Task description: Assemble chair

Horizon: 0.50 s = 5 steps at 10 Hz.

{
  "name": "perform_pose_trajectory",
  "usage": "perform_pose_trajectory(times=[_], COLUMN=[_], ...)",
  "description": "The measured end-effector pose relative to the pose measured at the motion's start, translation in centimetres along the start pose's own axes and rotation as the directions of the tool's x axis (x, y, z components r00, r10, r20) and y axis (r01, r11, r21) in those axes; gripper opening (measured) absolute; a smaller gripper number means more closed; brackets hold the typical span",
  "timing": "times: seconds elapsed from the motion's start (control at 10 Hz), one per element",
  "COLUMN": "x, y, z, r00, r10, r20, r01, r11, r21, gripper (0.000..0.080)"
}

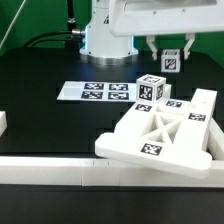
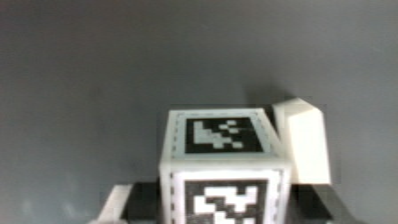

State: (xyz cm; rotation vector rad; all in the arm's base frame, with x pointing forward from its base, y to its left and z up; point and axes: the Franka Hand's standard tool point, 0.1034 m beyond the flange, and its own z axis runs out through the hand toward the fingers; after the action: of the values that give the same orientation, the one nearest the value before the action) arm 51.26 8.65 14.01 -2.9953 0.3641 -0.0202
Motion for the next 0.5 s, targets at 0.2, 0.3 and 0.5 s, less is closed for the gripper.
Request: perform_pose_trajectory(times=[0.2, 0.3, 0.5], x=[4.4, 4.2, 4.1], y=[-0.8, -0.8, -0.8], z=[0.1, 0.4, 0.4], r00=[0.996, 0.997, 0.997], r10=[-0.089, -0.068, -0.069], r20=[-0.03, -0.024, -0.024], r01=[0.089, 0.069, 0.069], r11=[0.996, 0.998, 0.997], r21=[0.019, 0.017, 0.017], gripper=[0.0284, 0.0284, 0.0284])
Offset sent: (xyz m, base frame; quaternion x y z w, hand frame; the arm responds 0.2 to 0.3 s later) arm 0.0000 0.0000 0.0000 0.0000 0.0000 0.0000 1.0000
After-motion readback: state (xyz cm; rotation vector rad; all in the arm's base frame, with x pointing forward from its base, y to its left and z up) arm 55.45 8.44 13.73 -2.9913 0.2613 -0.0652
